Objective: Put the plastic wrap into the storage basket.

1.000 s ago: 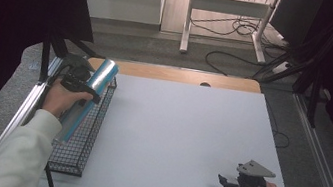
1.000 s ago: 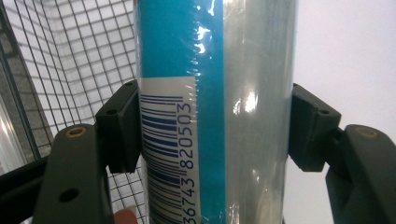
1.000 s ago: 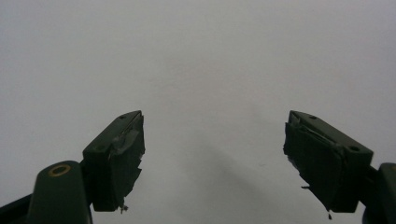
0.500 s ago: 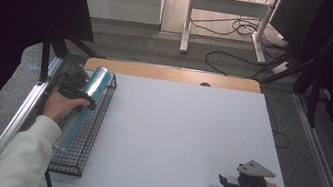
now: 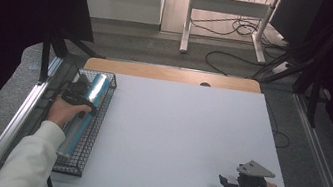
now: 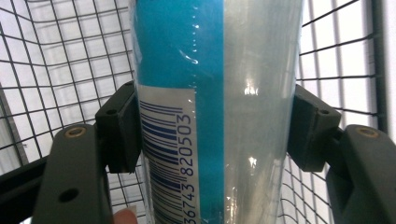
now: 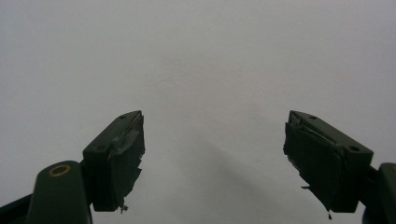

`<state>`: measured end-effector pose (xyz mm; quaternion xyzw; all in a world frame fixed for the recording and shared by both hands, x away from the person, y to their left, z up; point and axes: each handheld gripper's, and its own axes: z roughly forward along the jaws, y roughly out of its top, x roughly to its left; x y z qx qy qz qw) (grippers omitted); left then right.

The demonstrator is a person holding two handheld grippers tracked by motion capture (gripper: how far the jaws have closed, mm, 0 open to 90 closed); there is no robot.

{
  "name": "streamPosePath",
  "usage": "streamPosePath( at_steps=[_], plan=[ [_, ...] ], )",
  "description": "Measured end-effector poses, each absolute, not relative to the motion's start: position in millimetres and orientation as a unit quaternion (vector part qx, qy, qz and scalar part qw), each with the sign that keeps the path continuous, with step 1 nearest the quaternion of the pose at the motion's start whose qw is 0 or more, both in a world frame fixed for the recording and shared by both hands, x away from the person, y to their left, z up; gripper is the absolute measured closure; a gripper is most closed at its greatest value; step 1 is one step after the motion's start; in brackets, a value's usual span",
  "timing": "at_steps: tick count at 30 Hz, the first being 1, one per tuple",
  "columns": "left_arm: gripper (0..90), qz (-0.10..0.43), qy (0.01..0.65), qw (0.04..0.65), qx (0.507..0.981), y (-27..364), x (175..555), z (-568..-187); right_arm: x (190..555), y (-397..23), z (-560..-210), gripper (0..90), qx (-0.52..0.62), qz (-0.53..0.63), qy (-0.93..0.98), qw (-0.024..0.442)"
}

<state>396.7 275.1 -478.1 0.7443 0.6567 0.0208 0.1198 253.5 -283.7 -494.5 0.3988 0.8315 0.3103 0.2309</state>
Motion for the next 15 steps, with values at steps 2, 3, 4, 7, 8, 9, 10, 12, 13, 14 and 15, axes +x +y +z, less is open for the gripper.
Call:
streamPosePath(
  at_steps=[2, 3, 4, 7, 8, 9, 10, 12, 13, 14, 15],
  plan=[
    [31.4, 0.022, 0.656, 0.108, 0.747, 274.0, 396.7, -481.8, 253.5, -283.9, -494.5, 20.5, 0.399, 0.311, 0.831, 0.231],
    [31.4, 0.021, 0.656, 0.101, 0.748, 272.9, 396.8, -484.4, 253.5, -283.9, -494.5, 20.5, 0.399, 0.311, 0.831, 0.231],
    [31.3, 0.022, 0.654, 0.086, 0.751, 271.1, 397.0, -490.5, 253.4, -283.8, -494.4, 20.5, 0.398, 0.311, 0.831, 0.231],
    [26.9, 0.028, 0.661, 0.101, 0.743, 270.2, 396.3, -489.6, 253.0, -284.0, -494.1, 20.5, 0.398, 0.31, 0.832, 0.231],
    [24.4, 0.028, 0.661, 0.101, 0.743, 270.2, 396.3, -489.6, 253.0, -284.0, -494.1, 20.5, 0.398, 0.31, 0.832, 0.231],
    [24.4, 0.033, 0.666, 0.113, 0.736, 269.8, 395.6, -484.5, 252.9, -284.1, -494.1, 20.5, 0.398, 0.31, 0.832, 0.232],
    [21.0, 0.043, 0.664, 0.134, 0.734, 268.2, 393.5, -471.1, 253.1, -284.2, -494.1, 20.5, 0.397, 0.31, 0.832, 0.232],
    [20.3, 0.063, 0.655, 0.13, 0.742, 266.3, 391.1, -458.7, 252.9, -283.7, -494.0, 20.5, 0.396, 0.31, 0.832, 0.232],
    [16.8, 0.063, 0.655, 0.13, 0.742, 266.3, 391.1, -458.7, 252.6, -283.2, -493.9, 20.5, 0.397, 0.311, 0.832, 0.232],
    [16.7, 0.066, 0.653, 0.14, 0.741, 265.6, 389.5, -453.8, 252.3, -283.0, -493.9, 20.5, 0.396, 0.311, 0.832, 0.232],
    [15.9, 0.079, 0.648, 0.157, 0.741, 263.7, 385.2, -445.1, 252.0, -282.8, -493.7, 20.4, 0.397, 0.31, 0.832, 0.232]
  ],
)
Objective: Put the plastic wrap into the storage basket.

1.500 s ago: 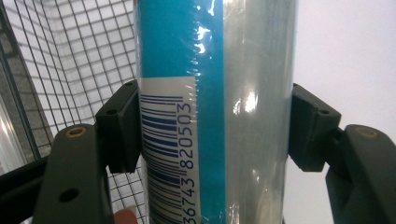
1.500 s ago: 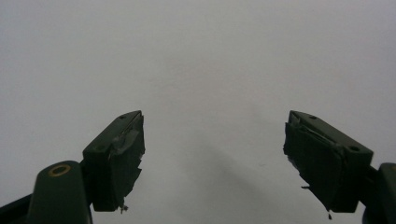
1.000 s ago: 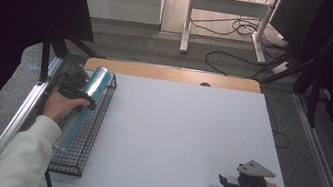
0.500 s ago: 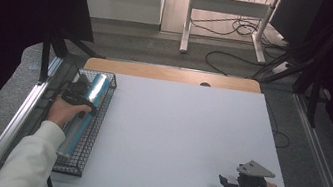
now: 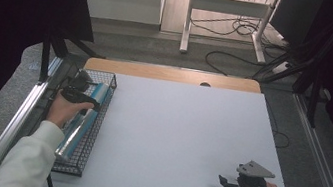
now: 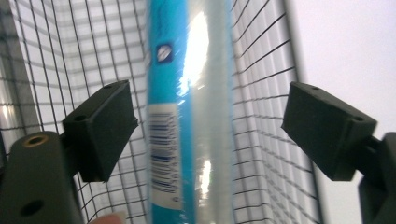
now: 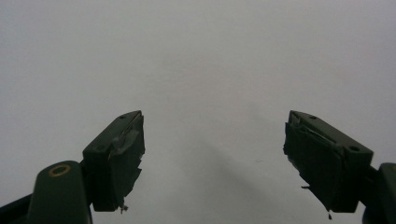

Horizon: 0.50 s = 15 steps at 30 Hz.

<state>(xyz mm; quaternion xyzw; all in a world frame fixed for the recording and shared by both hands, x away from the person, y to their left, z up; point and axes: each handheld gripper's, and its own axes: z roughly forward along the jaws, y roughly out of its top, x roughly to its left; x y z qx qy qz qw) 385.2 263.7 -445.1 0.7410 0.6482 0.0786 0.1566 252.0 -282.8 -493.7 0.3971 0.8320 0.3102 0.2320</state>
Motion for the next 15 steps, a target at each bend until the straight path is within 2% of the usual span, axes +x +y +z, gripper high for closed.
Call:
streamPosePath(
  at_steps=[6, 8, 15],
  plan=[
    [15.5, 0.095, 0.622, 0.188, 0.755, 258.4, 372.9, -432.1, 251.1, -284.7, -493.3, 20.5, 0.398, 0.31, 0.832, 0.232],
    [15.7, 0.08, 0.604, 0.226, 0.76, 255.0, 364.5, -427.8, 250.4, -285.6, -493.4, 20.4, 0.399, 0.309, 0.831, 0.233],
    [16.0, 0.078, 0.563, 0.275, 0.775, 232.8, 340.0, -430.7, 249.2, -286.6, -494.0, 20.4, 0.404, 0.306, 0.83, 0.235]
  ],
)
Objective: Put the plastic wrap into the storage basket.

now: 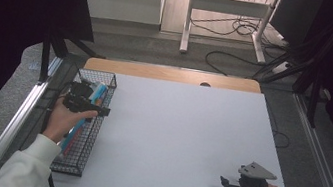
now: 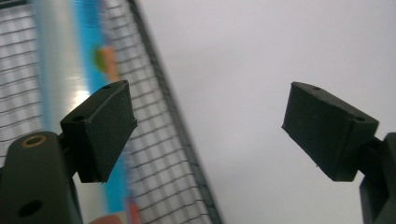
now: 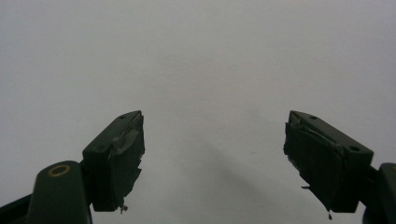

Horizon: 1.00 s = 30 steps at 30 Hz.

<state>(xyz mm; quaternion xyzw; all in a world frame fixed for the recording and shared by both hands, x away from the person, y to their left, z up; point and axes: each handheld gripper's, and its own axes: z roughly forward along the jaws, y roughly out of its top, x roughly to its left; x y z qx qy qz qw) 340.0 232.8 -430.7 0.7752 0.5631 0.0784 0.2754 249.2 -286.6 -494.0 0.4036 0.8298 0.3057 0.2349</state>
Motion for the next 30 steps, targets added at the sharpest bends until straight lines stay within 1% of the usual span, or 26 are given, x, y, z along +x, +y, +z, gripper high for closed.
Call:
streamPosePath(
  at_steps=[2, 7, 9, 10, 12, 16, 22, 30],
  plan=[
    [16.0, 0.082, 0.551, 0.287, 0.779, 223.3, 331.2, -433.2, 249.3, -285.5, -494.0, 20.4, 0.403, 0.305, 0.83, 0.235],
    [16.1, 0.1, 0.512, 0.299, 0.799, 195.7, 308.5, -438.7, 247.7, -280.8, -491.0, 20.8, 0.388, 0.308, 0.83, 0.256],
    [16.2, 0.104, 0.504, 0.303, 0.802, 190.0, 304.0, -439.9, 247.4, -280.2, -490.6, 20.6, 0.389, 0.309, 0.83, 0.252],
    [16.2, 0.112, 0.487, 0.303, 0.812, 178.7, 295.1, -443.3, 246.7, -279.7, -491.3, 20.5, 0.389, 0.309, 0.832, 0.249],
    [16.2, 0.119, 0.47, 0.297, 0.822, 168.4, 287.2, -449.1, 246.3, -280.4, -491.5, 20.4, 0.388, 0.311, 0.832, 0.246],
    [15.8, 0.107, 0.451, 0.299, 0.834, 151.6, 271.8, -466.4, 246.3, -280.0, -490.4, 20.4, 0.39, 0.321, 0.829, 0.24],
    [15.8, 0.085, 0.454, 0.315, 0.829, 148.1, 259.3, -484.4, 246.4, -277.3, -491.3, 20.4, 0.387, 0.323, 0.832, 0.233],
    [16.2, 0.087, 0.463, 0.317, 0.823, 146.3, 253.4, -493.3, 247.6, -276.4, -490.8, 20.4, 0.385, 0.327, 0.831, 0.231]
  ],
)
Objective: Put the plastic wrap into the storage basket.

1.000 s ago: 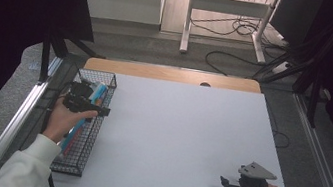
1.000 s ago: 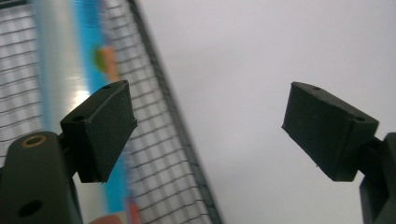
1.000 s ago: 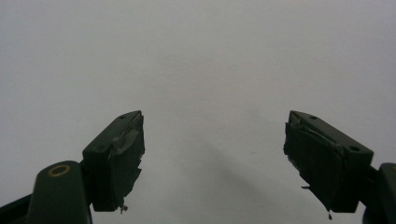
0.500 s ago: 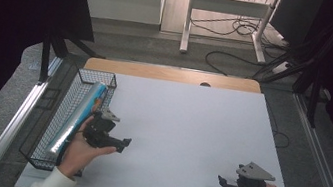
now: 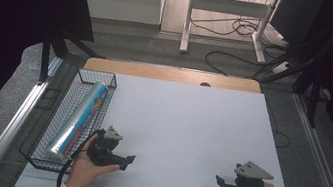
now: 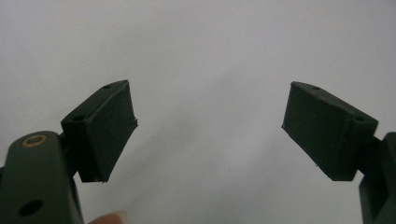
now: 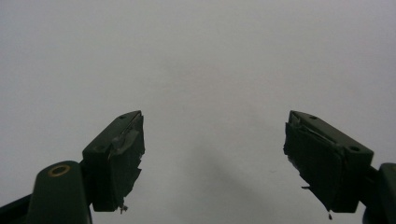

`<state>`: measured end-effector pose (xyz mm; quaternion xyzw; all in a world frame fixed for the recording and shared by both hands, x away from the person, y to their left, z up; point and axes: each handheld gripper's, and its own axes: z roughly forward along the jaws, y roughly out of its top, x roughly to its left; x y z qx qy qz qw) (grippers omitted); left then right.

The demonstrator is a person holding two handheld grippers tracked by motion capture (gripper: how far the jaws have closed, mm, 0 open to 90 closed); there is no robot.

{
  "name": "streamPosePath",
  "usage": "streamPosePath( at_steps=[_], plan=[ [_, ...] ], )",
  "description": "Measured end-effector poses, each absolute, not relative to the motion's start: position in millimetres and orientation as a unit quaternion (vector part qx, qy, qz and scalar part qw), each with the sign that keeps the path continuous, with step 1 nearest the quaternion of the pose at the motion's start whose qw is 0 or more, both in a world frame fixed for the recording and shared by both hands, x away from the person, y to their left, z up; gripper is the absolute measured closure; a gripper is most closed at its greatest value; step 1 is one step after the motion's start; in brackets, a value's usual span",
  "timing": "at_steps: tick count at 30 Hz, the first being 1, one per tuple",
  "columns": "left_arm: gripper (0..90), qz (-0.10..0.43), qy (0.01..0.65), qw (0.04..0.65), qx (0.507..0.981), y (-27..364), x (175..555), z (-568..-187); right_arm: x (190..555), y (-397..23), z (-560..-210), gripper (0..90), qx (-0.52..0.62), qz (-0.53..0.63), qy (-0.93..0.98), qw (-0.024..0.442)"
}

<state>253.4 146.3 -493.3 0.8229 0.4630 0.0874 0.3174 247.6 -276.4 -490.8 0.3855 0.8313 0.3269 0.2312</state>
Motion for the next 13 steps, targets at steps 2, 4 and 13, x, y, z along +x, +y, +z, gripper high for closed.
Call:
streamPosePath(
  at_steps=[2, 4, 13],
  plan=[
    [16.4, 0.089, 0.465, 0.322, 0.82, 145.4, 252.4, -492.9, 247.5, -277.0, -490.1, 20.4, 0.387, 0.331, 0.829, 0.231],
    [16.4, 0.091, 0.464, 0.323, 0.82, 144.3, 251.7, -493.0, 247.5, -277.0, -489.9, 20.2, 0.386, 0.332, 0.829, 0.232],
    [15.9, 0.101, 0.45, 0.327, 0.825, 144.6, 245.4, -494.4, 250.7, -277.3, -485.8, 18.2, 0.391, 0.376, 0.807, 0.233]
  ],
)
